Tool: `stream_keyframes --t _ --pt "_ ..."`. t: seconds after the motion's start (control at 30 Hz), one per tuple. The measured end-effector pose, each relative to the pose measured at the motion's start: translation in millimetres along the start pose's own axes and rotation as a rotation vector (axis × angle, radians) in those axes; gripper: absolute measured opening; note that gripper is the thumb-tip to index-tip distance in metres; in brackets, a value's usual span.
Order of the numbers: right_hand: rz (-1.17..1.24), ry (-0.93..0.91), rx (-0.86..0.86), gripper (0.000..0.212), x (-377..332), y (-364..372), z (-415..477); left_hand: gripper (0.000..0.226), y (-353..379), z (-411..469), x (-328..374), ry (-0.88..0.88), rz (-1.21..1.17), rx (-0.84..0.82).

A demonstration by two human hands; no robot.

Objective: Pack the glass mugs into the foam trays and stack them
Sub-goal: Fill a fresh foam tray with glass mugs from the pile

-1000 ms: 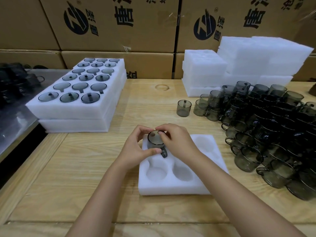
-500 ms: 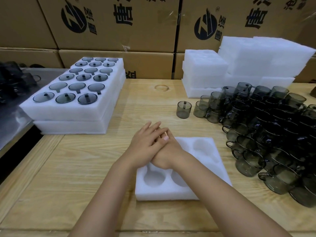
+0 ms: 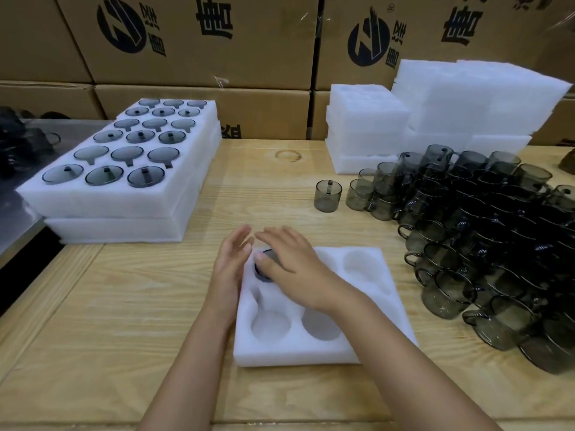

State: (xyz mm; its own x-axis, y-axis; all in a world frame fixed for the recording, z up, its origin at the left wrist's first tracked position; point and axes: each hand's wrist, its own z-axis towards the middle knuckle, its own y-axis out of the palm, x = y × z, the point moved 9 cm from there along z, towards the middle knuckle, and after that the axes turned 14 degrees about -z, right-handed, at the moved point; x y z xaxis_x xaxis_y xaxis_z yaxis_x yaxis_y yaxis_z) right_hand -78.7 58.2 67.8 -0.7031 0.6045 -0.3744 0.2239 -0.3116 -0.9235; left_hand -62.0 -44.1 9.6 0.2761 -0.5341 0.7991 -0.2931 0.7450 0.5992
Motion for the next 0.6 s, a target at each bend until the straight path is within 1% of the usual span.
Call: stream_keyframes --t 0.03,0.1,0.13,0.17,0.2,0.23,0.27,0.3,0.33,0.4,0.47,0.53,0.6 --pt "-0.006 0.014 0.115 0.051 5 -19 -9 0.038 0 1 -1 0.002 0.036 -0.027" --pt "-0.202 0.072 0.472 0.045 25 -71 -37 0.042 5 1 -5 -0.014 0.118 -0.09" --pt "-0.325 0.151 0.656 0.043 41 -98 -58 0.041 6 2 -7 -0.025 0.129 -0.096" --pt "-0.427 0.281 0.794 0.04 63 -121 -79 0.04 5 2 -8 -0.026 0.14 -0.09" --pt "-0.501 0.445 0.87 0.038 87 -139 -101 0.04 4 3 -8 -0.021 0.153 -0.083" --pt "-0.553 0.622 0.882 0.038 113 -152 -120 0.04 3 3 -7 -0.011 0.17 -0.083" --pt "-0.588 0.791 0.822 0.041 139 -158 -135 0.039 4 4 -6 -0.004 0.178 -0.088" --pt "-0.613 0.92 0.726 0.046 163 -158 -146 0.038 4 5 -6 -0.002 0.183 -0.088" --pt "-0.634 0.999 0.63 0.049 180 -157 -153 0.036 5 5 -6 -0.004 0.179 -0.087" --pt "-0.664 1.059 0.49 0.051 199 -151 -158 0.035 5 5 -5 -0.006 0.166 -0.082" --pt "-0.668 1.057 0.428 0.048 209 -145 -157 0.035 6 5 -4 -0.001 0.17 -0.075" --pt "-0.659 1.037 0.429 0.041 213 -141 -155 0.035 6 4 -4 -0.009 0.15 -0.066" --pt "-0.626 1.011 0.463 0.035 213 -141 -155 0.038 5 4 -5 -0.044 0.055 -0.039"
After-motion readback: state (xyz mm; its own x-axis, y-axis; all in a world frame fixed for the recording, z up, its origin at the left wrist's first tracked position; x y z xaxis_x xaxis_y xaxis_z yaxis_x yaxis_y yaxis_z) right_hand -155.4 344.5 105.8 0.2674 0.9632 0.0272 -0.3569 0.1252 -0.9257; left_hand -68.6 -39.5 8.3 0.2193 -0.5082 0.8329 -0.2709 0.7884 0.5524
